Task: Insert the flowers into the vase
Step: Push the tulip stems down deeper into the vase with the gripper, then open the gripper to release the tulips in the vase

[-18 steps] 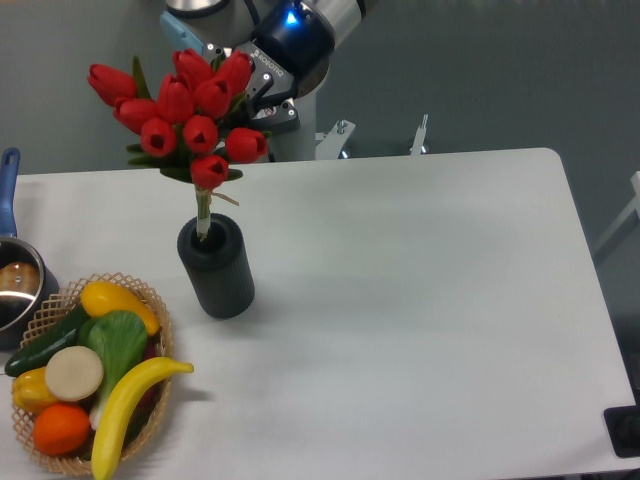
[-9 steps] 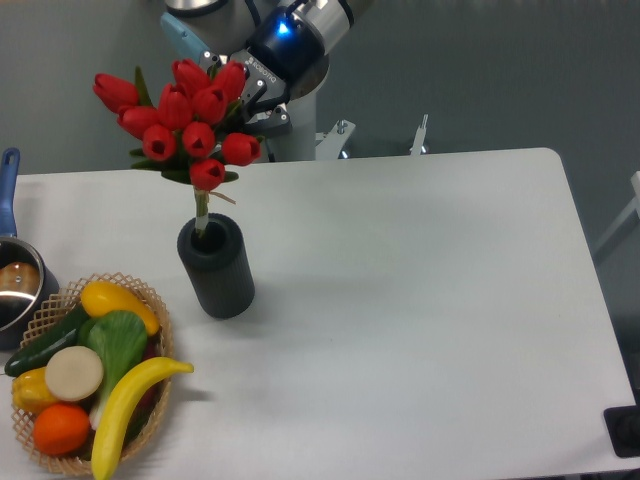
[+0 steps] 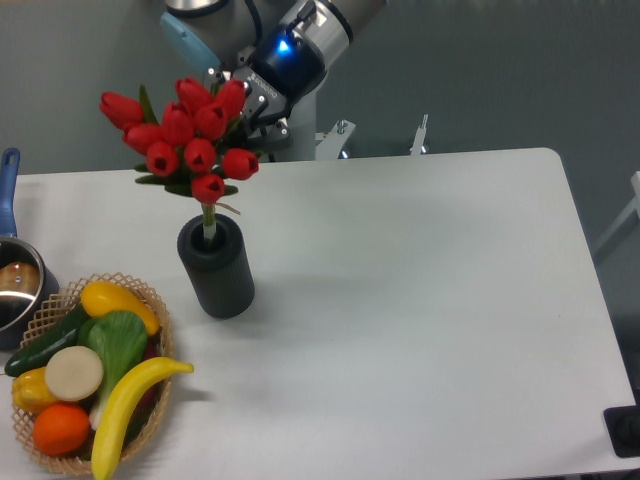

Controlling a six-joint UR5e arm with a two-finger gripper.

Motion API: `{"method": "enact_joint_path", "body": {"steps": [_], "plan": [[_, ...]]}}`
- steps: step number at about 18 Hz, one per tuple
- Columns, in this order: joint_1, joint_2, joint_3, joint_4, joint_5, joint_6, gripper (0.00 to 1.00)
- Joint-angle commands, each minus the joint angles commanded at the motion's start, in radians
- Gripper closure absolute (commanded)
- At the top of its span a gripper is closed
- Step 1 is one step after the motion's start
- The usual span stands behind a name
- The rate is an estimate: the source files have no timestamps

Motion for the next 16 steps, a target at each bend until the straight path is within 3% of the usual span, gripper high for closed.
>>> {"method": "enact_joint_path", "body": {"steps": [7, 16], "plan": [[-0.006, -0.087, -0.015, 0.002, 0.02, 0.012, 0.91], [-0.034, -0.133, -0.02, 0.0, 0.023, 0.011, 0.84]]}}
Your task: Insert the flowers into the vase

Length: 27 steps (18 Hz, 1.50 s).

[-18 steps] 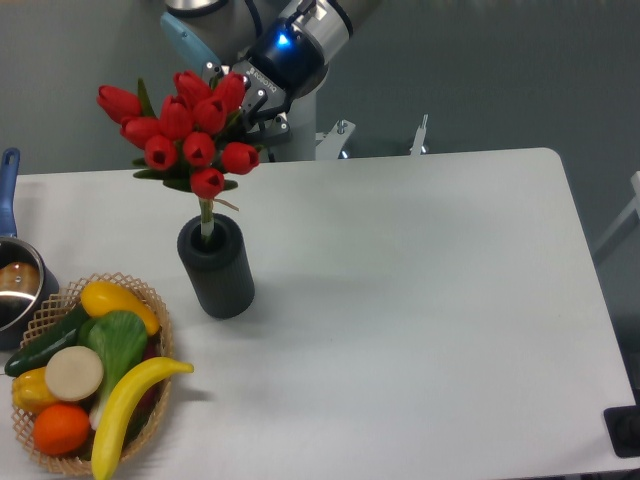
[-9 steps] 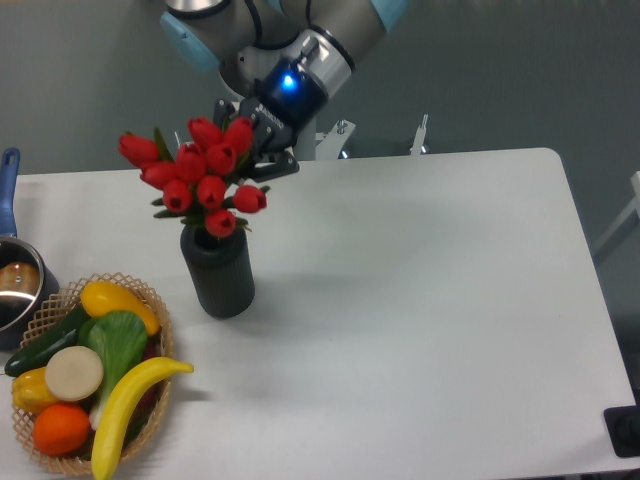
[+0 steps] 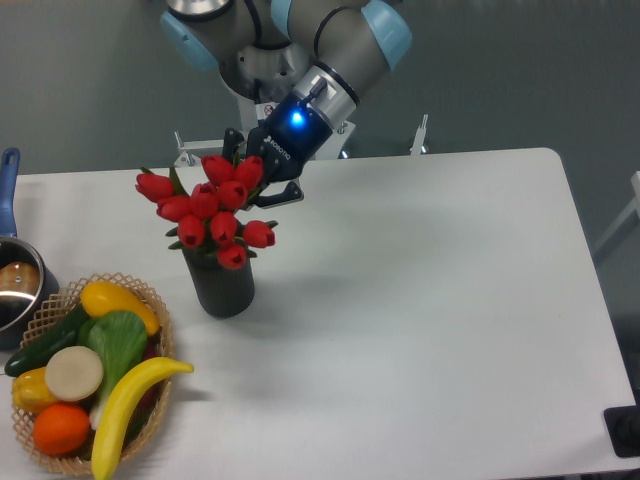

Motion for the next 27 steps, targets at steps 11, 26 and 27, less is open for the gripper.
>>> {"method": "enact_joint_path", "body": {"steps": [11, 26, 27], "plan": [[-0.051, -0.025, -0.015, 0.0, 0.051, -0.005, 0.58], [-0.048, 0.049, -0.037, -0.005, 0.195, -0.011, 0.0], [-0.043, 0.057, -0.04, -0.006, 0.198, -0.011, 0.0]]}}
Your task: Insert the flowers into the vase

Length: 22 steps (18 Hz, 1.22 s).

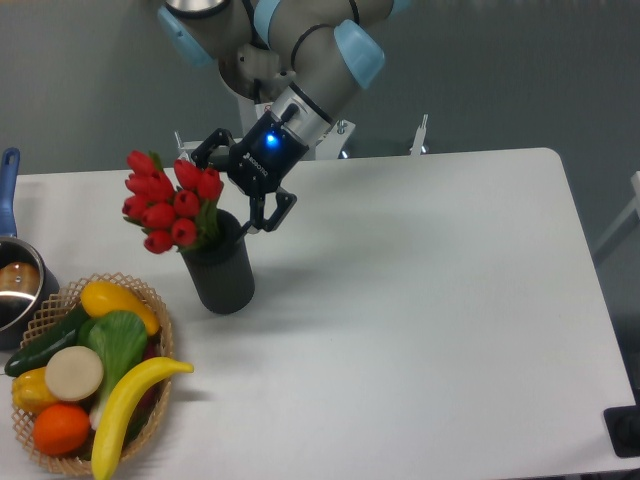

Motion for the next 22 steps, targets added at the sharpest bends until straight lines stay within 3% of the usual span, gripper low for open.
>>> {"method": "enact_joint_path", "body": {"steps": [3, 7, 11, 14, 16, 19, 22], "plan": [[0.012, 0.009, 0.0, -0.002, 0.015, -0.002, 0.0], [0.051, 0.041, 0.0, -0.002, 0.119, 0.0, 0.0], [0.089, 0.087, 0.011, -0.002, 0.328, 0.002, 0.0], [0.095, 0.088, 0.046, -0.002, 0.526, 0.002, 0.0], [0.104, 0.071, 0.075, 0.003, 0.624, 0.003, 0.0], [0.138, 0.002, 0.144, 0.003, 0.704, 0.009, 0.0], [0.156, -0.124, 0.251, 0.003, 0.738, 0.014, 0.0]]}}
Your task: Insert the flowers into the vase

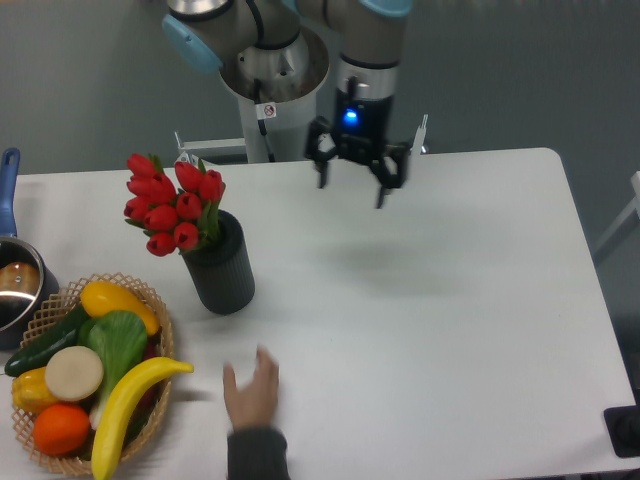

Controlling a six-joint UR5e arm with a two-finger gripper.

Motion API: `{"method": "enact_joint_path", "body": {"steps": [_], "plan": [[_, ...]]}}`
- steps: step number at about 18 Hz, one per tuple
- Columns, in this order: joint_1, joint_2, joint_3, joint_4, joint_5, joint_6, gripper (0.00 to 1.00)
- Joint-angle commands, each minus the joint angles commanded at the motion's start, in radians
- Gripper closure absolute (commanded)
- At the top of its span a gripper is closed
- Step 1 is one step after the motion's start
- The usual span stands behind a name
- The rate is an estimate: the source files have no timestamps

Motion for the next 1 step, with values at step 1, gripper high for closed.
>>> {"method": "enact_joint_path", "body": {"steps": [1], "plan": [[0.011, -0.045, 0.041, -0.002, 0.038, 0.0, 0.0]]}}
